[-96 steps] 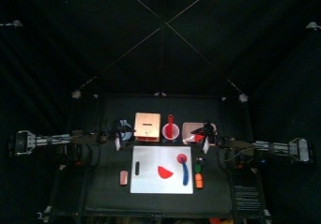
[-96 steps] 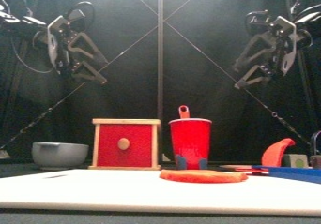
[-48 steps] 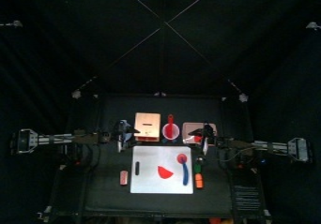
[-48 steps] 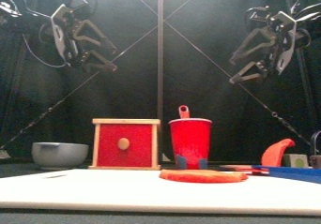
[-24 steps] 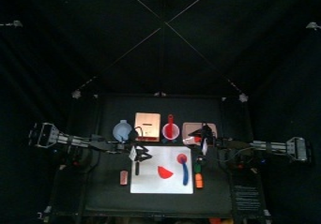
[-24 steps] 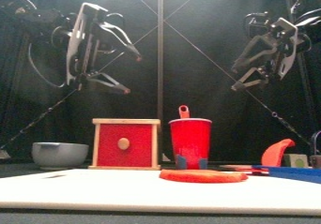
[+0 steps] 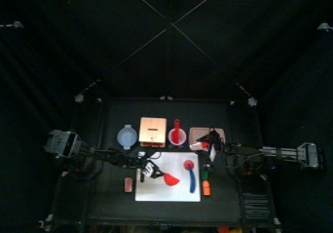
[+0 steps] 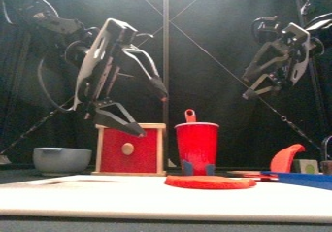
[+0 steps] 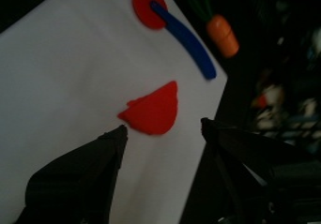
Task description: Grab bottom half of dough
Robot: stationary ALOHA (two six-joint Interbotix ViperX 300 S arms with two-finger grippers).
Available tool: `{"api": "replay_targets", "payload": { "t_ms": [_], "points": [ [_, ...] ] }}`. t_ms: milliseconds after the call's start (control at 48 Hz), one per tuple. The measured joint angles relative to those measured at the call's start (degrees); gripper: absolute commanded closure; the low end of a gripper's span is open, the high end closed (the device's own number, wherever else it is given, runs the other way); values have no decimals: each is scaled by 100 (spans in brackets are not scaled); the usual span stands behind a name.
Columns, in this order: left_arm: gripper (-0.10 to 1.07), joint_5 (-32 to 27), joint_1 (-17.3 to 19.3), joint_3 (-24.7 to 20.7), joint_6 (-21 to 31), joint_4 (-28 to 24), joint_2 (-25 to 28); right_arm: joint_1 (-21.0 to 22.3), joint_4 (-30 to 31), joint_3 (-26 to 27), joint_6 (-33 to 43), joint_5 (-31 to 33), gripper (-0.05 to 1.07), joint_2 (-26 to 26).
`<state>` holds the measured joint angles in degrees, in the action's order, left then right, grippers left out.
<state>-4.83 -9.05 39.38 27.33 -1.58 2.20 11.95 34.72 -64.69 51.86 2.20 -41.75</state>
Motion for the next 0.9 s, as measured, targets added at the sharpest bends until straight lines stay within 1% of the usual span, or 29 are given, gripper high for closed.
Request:
{"api": "replay_targets", "payload": {
  "t_ms": [62, 104, 167, 229, 292, 354, 438, 458, 500, 542, 562, 667, 708, 792, 896],
  "points": [
    [1, -888, -18, -431, -246, -677, 167, 0, -9, 0, 0, 18, 3, 0],
    [1, -1292, -9, -668, -308, -932, 264, 0, -18, 0, 0, 26, 3, 0],
    [1, -1960, -9, -1090, -633, -1406, 475, 0, -26, 0, 9, 35, 3, 0],
    [1, -2479, -9, -1415, -1028, -1635, 721, -9, -26, 0, 9, 35, 3, 0],
    [1, -2830, -44, -1661, -1397, -1600, 940, -9, -35, 0, 26, 35, 3, 0],
    [1, -3015, -88, -1890, -1890, -1213, 1099, -18, -35, 0, 26, 35, 3, 0],
    [1, -3041, -132, -2101, -2408, -580, 1134, -18, -44, -9, 26, 35, 3, -9],
    [1, -3050, -141, -2153, -2610, -360, 1134, -9, -44, 0, 26, 35, 3, -9],
    [1, -3050, -149, -2224, -2874, -97, 1134, -18, -62, -9, 26, 35, 3, 0],
    [1, -3050, -158, -2285, -3234, 193, 1134, -18, -70, -9, 26, 35, 3, 0],
    [1, -3059, -158, -2320, -3498, 325, 1134, -18, -88, 0, 26, 35, 3, 0],
    [1, -3164, -149, -2549, -4342, 853, 1274, -18, -79, -9, 26, 35, 3, 0],
    [1, -3252, -123, -2654, -4605, 1037, 1371, -18, -88, 0, 35, 35, 3, 0],
    [1, -3445, -35, -2892, -5054, 1371, 1556, -44, -141, 0, 35, 35, 3, 0],
    [1, -3630, 9, -3190, -5511, 1600, 1731, -70, -211, -9, 35, 35, 3, -9]
  ]
}}
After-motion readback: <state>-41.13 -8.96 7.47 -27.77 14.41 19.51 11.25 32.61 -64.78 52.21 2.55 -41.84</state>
